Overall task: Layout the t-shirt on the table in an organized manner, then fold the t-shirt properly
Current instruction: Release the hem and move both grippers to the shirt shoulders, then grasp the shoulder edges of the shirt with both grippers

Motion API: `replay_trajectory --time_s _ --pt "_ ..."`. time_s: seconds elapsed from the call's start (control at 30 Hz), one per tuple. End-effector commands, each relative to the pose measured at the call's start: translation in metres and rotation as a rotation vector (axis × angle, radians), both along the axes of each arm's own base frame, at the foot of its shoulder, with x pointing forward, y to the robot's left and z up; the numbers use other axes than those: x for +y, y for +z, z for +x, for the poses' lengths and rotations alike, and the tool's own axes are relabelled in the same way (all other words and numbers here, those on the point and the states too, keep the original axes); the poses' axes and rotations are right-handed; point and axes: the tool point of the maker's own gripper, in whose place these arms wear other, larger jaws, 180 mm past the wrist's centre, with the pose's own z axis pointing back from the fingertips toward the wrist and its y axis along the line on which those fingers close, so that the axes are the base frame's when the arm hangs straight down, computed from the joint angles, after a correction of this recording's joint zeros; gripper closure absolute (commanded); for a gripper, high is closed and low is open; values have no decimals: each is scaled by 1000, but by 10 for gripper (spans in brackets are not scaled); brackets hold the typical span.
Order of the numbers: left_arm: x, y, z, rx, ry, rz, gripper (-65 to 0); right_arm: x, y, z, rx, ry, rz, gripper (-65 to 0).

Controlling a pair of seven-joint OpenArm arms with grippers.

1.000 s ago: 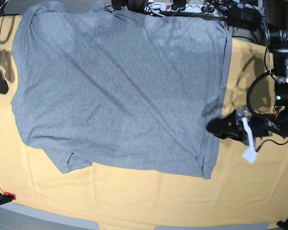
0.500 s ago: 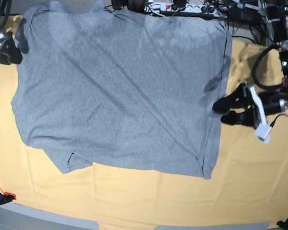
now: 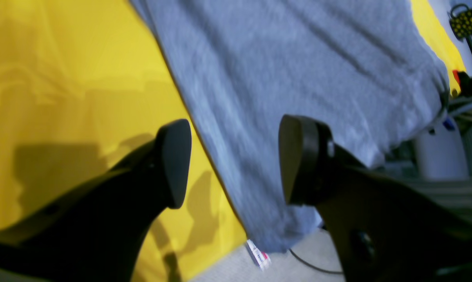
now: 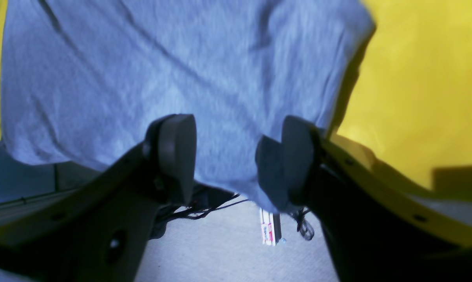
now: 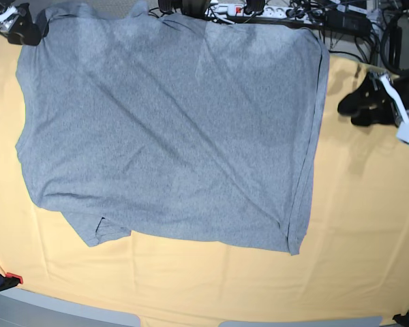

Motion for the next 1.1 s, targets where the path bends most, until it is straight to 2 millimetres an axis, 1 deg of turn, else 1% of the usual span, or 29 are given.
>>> replay_trajectory --time_s 0.0,0.13,0.23,0.4,0.53,0.67,0.8,0.9,1.07 --pt "1 10 1 -28 -9 -1 -361 -2 9 3 -26 12 -15 -362" --pt "0 -6 -19 44 -10 -2 -361 -2 7 -3 -7 11 -16 -362" --pt "-2 -19 -37 104 -3 -17 -361 -2 7 -4 -6 11 -16 -362" --pt "-15 -40 -67 189 28 -80 -361 -2 8 -3 -7 11 -16 -362" --pt "-24 -52 -80 227 55 -109 -361 -2 8 -3 -11 11 -12 -362" --pt "-26 -63 -82 236 89 -94 -361 -2 9 -3 -13 11 -11 -362" --pt "-19 -74 -83 248 117 -30 -362 -2 9 -2 -14 11 -11 -362" --pt "-12 -70 -81 237 125 -10 -361 -3 9 -2 -15 14 -14 -362" --pt "17 -54 -72 171 215 17 -361 -3 10 -1 -16 15 -13 -362"
